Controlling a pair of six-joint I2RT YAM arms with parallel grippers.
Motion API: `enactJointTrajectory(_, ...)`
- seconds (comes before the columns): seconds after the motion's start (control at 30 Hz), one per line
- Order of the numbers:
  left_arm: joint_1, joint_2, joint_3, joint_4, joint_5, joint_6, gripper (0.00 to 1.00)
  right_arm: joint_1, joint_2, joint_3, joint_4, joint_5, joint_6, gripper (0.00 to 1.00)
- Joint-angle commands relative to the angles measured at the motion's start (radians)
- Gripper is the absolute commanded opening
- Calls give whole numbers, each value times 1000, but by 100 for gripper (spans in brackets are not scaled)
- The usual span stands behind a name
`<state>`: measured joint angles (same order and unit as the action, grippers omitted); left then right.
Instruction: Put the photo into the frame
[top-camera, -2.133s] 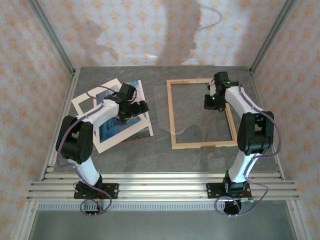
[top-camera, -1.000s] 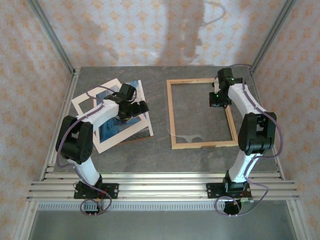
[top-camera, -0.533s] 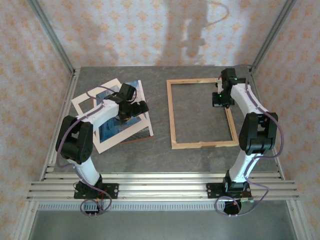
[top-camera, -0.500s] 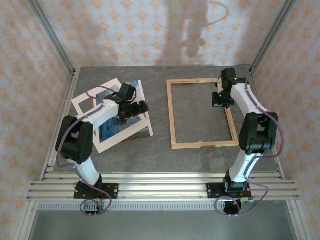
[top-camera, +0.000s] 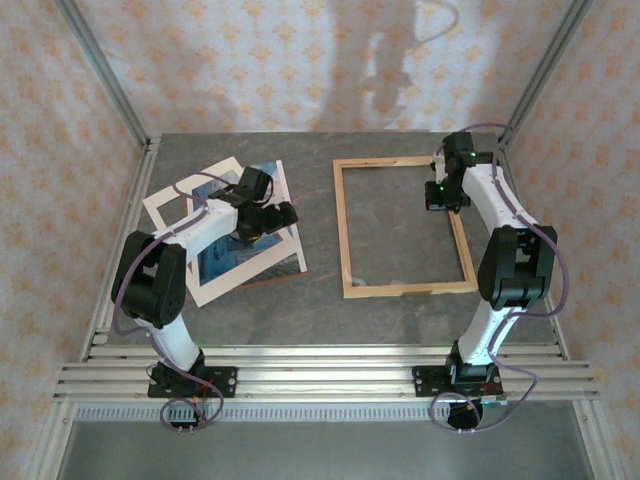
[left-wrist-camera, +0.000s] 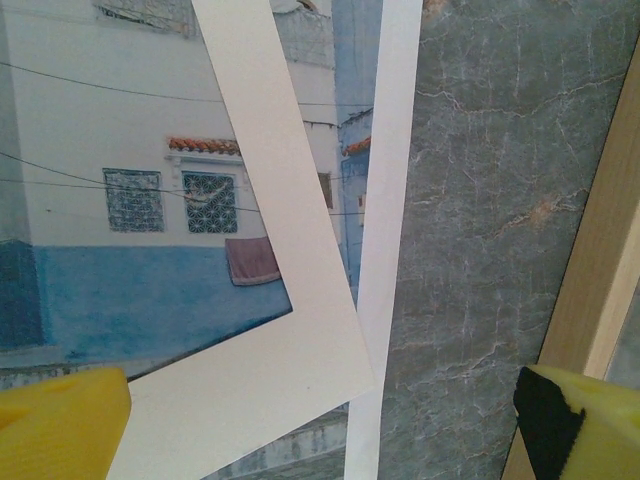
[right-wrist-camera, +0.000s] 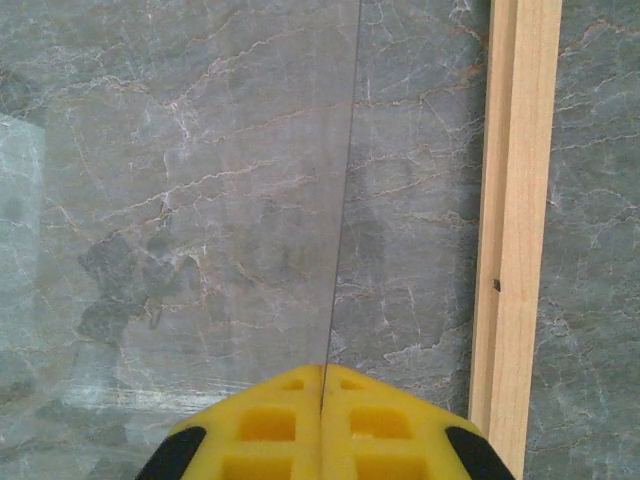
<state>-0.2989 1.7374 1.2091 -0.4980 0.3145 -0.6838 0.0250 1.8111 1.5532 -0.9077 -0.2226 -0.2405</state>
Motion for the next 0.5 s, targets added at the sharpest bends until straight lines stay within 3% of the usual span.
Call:
enactJointTrajectory(0.0,-11,2,0,-4,9,-14,100,-5,-6,32,-33,40,-19,0)
enactJointTrajectory(0.47,-13,11,13,-9,11,-13,100,-4,12,56,-42,62,-34,0)
